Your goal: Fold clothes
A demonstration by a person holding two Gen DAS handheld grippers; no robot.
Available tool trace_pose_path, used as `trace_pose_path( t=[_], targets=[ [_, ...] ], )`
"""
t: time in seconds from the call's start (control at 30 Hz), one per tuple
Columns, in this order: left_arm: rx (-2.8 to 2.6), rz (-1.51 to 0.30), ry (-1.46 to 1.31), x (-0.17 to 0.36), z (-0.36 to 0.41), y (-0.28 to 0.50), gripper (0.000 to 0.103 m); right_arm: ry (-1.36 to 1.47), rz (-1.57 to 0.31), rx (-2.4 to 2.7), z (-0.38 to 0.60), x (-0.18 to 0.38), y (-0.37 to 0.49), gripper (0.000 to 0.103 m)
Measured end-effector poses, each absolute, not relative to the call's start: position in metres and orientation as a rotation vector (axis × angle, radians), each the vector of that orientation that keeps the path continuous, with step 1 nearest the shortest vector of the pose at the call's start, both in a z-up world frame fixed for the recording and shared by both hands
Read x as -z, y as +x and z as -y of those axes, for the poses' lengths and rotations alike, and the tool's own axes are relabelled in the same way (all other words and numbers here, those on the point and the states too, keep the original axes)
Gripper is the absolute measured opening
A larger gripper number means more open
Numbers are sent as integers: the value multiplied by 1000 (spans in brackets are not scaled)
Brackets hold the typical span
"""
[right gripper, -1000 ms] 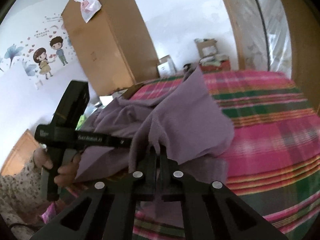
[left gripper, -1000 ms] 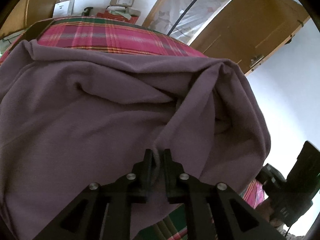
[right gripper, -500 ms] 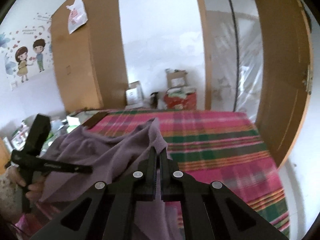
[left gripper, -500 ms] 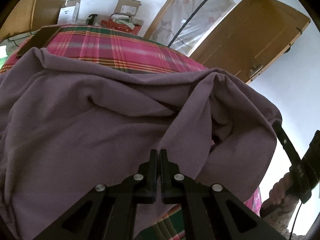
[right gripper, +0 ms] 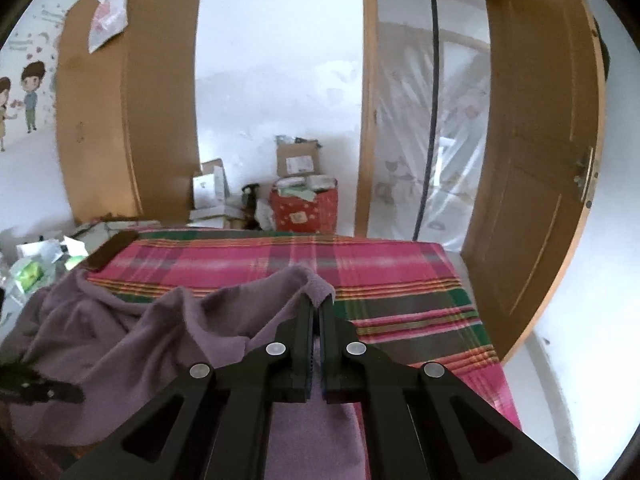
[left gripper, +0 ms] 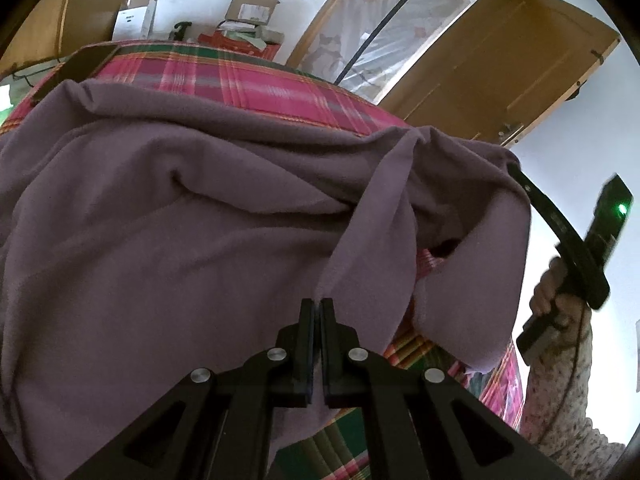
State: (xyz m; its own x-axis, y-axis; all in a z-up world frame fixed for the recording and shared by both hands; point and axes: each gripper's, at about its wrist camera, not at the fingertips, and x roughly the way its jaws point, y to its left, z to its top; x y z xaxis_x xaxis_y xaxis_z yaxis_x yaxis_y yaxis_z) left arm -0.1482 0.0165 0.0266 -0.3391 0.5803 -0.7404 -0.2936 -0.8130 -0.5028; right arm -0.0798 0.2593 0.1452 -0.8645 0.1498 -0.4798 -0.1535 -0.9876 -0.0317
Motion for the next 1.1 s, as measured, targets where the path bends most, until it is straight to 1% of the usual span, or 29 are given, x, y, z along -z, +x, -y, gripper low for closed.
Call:
trace_pose_path(
  t=[0.17,0.33,0.43,0.53,0.67,0.8,0.9,1.03,1.1],
  targets=[
    [-2153,385,-1382,-20,-18,-146,3,-806,41,-2844,-271,-131,-111,3],
    [-2141,394,-1409,-13,-19,-144,3,-866,49,-2805,-286,-116,-136,2],
    [-2133,395,-1415,-11,-19,-143,3,-904,8,-2789,-295,-107,-146,3],
    [-2125,397,-1420,-9,-20,-142,3,-949,49,-2762,-299,-95,-155,3],
    [-2115,401,-1425,-10,-19,-141,3,-997,-11,-2764,-308,-87,-156,4],
    [-2116,409,-1420,-12,-12,-135,3,-990,-130,-2757,-317,-91,-144,6],
    [-2132,432,-1407,-16,0,-126,3,-970,-188,-2759,-321,-101,-132,13],
    [-2183,482,-1394,-23,22,-116,3,-923,-167,-2759,-318,-118,-114,16],
    [-2212,516,-1384,-27,35,-110,4,-906,-204,-2758,-317,-127,-102,16]
  ],
)
